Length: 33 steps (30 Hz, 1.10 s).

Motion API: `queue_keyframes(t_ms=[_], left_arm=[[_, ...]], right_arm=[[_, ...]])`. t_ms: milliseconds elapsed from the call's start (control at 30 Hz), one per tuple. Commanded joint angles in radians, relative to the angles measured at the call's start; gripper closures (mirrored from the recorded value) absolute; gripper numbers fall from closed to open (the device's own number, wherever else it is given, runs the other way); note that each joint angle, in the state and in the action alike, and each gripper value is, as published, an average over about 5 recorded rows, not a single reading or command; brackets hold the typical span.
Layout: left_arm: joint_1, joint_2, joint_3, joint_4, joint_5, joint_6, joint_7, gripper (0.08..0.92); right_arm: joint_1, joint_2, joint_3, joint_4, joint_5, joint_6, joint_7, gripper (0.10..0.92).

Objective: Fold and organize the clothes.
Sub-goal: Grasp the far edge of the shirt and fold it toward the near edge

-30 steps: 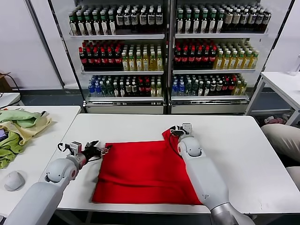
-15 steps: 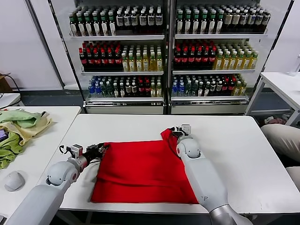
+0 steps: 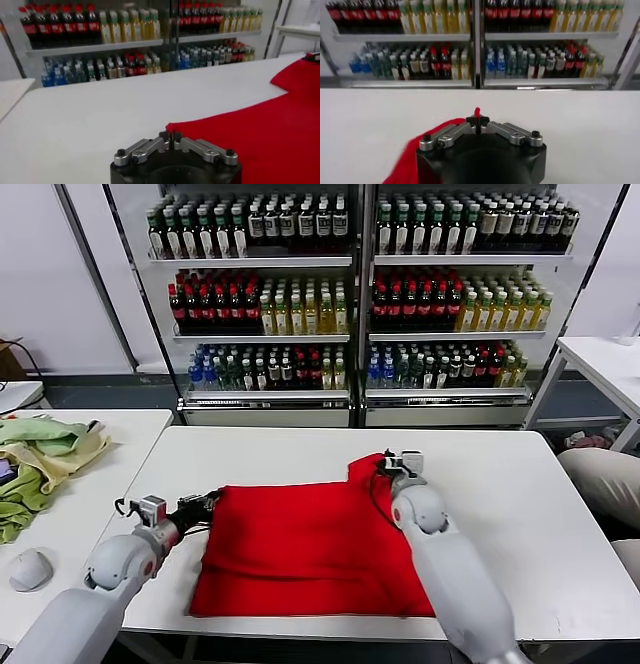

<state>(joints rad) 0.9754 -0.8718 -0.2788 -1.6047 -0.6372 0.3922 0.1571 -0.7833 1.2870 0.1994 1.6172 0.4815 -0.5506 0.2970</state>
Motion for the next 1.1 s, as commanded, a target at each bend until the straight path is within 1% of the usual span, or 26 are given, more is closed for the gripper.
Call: queue_keyframes(t_ms=[33,200,333,533,700,800,967,1033,1100], left_arm=[[0.319,0.062,-0.163,-0.256,-0.058,-0.042,-0.027,0.911],[0.404,0.059,-0.21,-0.274,-0.049,-0.063,-0.007,0.911],[0.445,0.047,-0.216,-0.289,-0.034,-0.077,0.001,0.911],[0.433,0.037,-0.211,-0.261,-0.023,-0.089,0.01,0.911],[0.401,0.045,-0.207,-0.215,-0.03,-0.111,0.017,0.911],[0.399,0.054,-0.216,-0.218,-0.038,-0.081,0.052,0.911],[0.412,0.073,-0.25,-0.238,-0.033,-0.013,0.138,0.911],[0.43,0.08,-0.261,-0.248,-0.003,-0.01,0.182,0.911],[0.453,0.083,-0.265,-0.258,0.07,-0.016,0.204,0.911]], right_arm=[[-0.339,-0.135,0.047,0.46,0.056,-0.026,0.019,0.909],[-0.463,-0.147,0.085,0.561,0.008,-0.025,0.015,0.909],[-0.551,-0.15,0.122,0.608,-0.027,-0.026,0.018,0.909],[-0.625,-0.153,0.159,0.644,-0.051,-0.027,0.039,0.909],[-0.641,-0.166,0.16,0.63,-0.056,-0.028,0.045,0.909],[-0.639,-0.165,0.16,0.609,-0.066,-0.027,0.044,0.909],[-0.633,-0.162,0.156,0.576,-0.083,-0.027,0.037,0.909],[-0.633,-0.16,0.152,0.56,-0.092,-0.025,0.031,0.909],[-0.634,-0.156,0.148,0.544,-0.105,-0.025,0.023,0.909]])
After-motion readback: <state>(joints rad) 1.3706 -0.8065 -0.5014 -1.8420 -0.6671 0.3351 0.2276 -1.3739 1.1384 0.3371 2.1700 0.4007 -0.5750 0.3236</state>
